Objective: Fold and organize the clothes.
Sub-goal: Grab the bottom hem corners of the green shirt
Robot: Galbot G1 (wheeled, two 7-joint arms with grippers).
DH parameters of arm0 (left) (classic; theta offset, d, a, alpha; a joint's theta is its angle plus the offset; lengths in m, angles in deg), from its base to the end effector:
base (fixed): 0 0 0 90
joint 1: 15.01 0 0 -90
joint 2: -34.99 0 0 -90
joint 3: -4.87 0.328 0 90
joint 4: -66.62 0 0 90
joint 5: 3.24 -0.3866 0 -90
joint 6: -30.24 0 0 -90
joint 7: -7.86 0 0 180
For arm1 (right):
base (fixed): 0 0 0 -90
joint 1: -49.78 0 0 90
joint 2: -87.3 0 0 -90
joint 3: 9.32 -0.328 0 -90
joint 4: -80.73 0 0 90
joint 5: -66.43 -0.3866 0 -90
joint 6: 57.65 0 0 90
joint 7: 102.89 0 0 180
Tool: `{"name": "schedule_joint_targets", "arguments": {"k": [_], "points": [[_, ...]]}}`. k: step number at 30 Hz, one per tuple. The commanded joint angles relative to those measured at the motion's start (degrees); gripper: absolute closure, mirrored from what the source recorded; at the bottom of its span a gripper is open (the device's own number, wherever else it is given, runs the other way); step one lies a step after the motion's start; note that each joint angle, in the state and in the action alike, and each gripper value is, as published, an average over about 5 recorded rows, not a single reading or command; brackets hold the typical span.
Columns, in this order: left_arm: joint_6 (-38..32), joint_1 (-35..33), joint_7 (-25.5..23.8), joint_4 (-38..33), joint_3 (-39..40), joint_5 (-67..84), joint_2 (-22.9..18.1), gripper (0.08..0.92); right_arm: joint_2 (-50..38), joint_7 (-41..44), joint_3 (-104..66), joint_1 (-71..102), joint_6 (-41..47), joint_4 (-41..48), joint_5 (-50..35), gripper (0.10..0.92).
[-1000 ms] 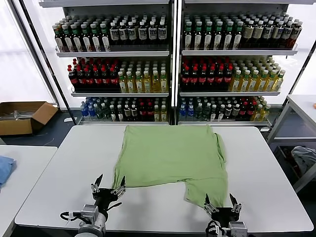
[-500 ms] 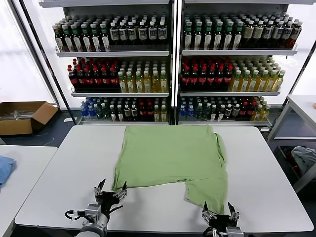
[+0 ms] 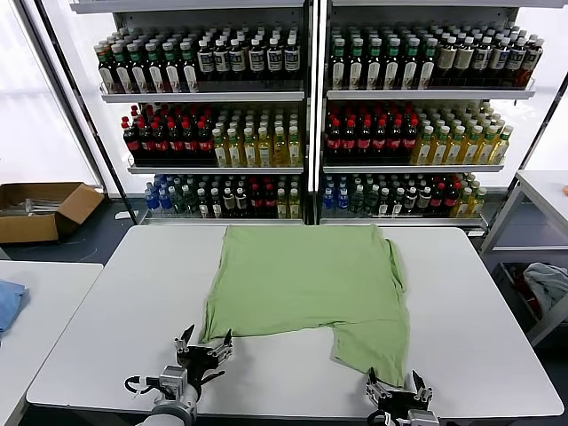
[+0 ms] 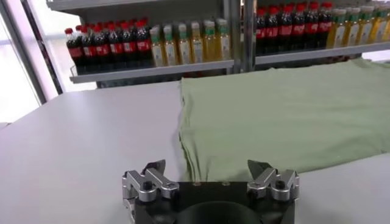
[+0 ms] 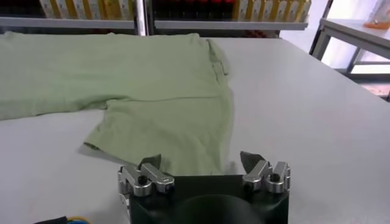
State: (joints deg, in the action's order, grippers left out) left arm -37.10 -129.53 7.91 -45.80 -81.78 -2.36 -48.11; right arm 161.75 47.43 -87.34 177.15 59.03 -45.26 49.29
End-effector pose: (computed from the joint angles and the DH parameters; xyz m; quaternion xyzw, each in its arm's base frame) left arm 0.2492 0.0010 -0.3134 -0.0421 -0.9744 -0.0452 0.2161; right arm 0.1737 0.0355 -0.2767 -0.0707 -0.9568 0.0104 0.2818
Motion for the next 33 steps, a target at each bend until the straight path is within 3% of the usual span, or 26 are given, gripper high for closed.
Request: {"name": "schedule_joint_targets", "arguments": {"k": [1, 6, 25, 28, 33], "points": [[0.13, -0.11, 0.01, 1.34, -0.13, -0.09, 0.06, 0.197, 0.10, 0.09, 0.19, 0.02, -0.05, 1.95, -0.72, 0.214], [0.27, -0.49, 0.09, 1.99, -0.09, -0.03, -0.04, 0.313, 0.05, 0.46, 0.42, 0.31, -0.67, 3.51, -1.13, 0.313], [-0.50, 0.22, -0.66, 2.01, 0.57, -0.10, -0.95, 0.862, -0.58, 2.24, -1.53, 0.34, -1.86, -1.07, -0.43, 0.864], [-1.38, 0.50, -0.62, 2.00, 0.29, -0.07, -0.99, 0.909, -0.73, 3.05, -1.60, 0.26, -2.54, -1.81, 0.41, 0.914], [-5.14, 1.14, -0.18, 1.05, -0.21, 0.14, -1.49, 0.916, -1.01, 4.93, -1.89, -0.84, -5.27, -2.25, 2.15, 0.919]]}}
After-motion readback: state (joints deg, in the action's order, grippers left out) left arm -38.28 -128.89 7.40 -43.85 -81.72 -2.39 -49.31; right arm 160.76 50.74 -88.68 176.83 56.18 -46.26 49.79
